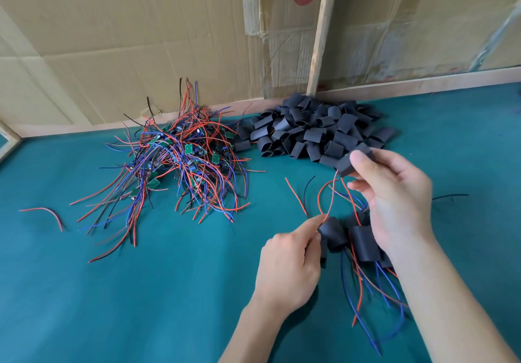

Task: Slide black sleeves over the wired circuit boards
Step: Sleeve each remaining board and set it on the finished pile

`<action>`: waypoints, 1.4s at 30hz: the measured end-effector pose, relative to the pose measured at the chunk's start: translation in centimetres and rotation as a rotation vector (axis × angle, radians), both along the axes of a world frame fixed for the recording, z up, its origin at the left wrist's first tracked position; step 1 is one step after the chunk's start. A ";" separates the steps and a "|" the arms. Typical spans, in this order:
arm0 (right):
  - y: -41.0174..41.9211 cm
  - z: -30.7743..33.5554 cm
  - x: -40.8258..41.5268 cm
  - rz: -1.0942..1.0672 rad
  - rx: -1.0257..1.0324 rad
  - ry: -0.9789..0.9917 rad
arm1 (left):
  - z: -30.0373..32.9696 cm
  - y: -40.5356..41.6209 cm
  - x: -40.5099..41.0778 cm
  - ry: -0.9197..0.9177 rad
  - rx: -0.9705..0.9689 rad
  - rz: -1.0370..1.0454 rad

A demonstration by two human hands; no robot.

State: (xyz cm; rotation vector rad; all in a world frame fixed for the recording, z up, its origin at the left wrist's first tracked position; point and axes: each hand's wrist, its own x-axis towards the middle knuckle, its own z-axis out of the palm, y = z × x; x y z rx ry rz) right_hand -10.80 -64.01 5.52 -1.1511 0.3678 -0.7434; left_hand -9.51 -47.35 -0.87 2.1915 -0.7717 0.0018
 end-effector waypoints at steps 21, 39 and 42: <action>2.7 -1.7 -0.2 0.255 -0.554 0.274 | 0.4 0.6 0.5 0.247 -0.377 0.218; 3.9 -2.0 -0.1 0.335 -0.489 0.398 | 0.6 1.2 0.7 0.339 -0.652 0.242; 4.1 -2.1 0.1 0.300 -0.517 0.450 | 0.8 1.3 0.5 0.324 -0.636 0.204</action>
